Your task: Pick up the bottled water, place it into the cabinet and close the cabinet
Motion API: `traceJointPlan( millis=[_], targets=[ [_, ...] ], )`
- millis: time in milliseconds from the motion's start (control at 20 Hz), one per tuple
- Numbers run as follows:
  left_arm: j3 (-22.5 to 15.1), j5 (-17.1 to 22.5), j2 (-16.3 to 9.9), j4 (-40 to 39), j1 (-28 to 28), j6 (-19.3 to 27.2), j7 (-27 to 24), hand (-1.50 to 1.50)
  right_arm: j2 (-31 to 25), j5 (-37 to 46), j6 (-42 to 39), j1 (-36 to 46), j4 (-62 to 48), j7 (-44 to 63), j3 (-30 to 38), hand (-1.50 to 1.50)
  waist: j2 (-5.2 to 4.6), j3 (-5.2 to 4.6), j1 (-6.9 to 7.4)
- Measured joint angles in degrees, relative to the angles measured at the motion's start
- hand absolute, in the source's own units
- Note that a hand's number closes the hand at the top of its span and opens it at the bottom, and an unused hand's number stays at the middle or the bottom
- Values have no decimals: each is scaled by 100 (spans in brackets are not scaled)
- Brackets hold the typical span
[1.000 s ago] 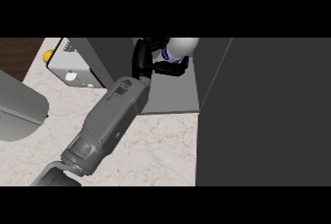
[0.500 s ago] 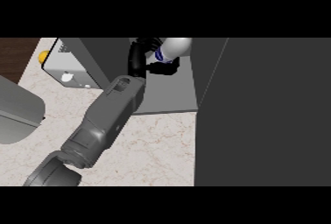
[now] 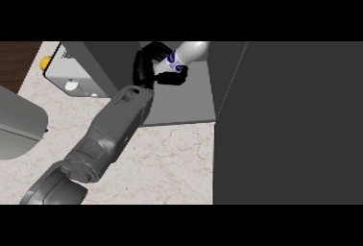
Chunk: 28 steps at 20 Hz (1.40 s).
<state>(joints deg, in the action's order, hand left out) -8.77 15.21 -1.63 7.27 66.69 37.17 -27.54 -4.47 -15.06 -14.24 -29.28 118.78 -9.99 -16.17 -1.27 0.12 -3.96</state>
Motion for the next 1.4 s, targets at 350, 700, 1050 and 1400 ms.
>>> traceJointPlan(
  millis=[350, 700, 1050, 1400],
  targets=[
    [63, -49, 7, -228, 80, 238, -18, -150, -16, -47, -33, 34, -24, -33, 23, -150, 7, 7, -29],
    [166, -2, -19, -356, 120, 268, 57, -150, -52, -33, -92, -57, -29, -109, -18, -150, 14, 16, -69],
    [423, 208, -32, -22, 20, -218, -359, -150, 19, 71, -49, -33, -97, -208, -97, -150, -1, -2, -25],
    [677, 410, 48, 382, -123, -1135, -950, -150, -39, 102, -46, -167, -47, -322, -32, -150, 10, 7, 67]
  ],
)
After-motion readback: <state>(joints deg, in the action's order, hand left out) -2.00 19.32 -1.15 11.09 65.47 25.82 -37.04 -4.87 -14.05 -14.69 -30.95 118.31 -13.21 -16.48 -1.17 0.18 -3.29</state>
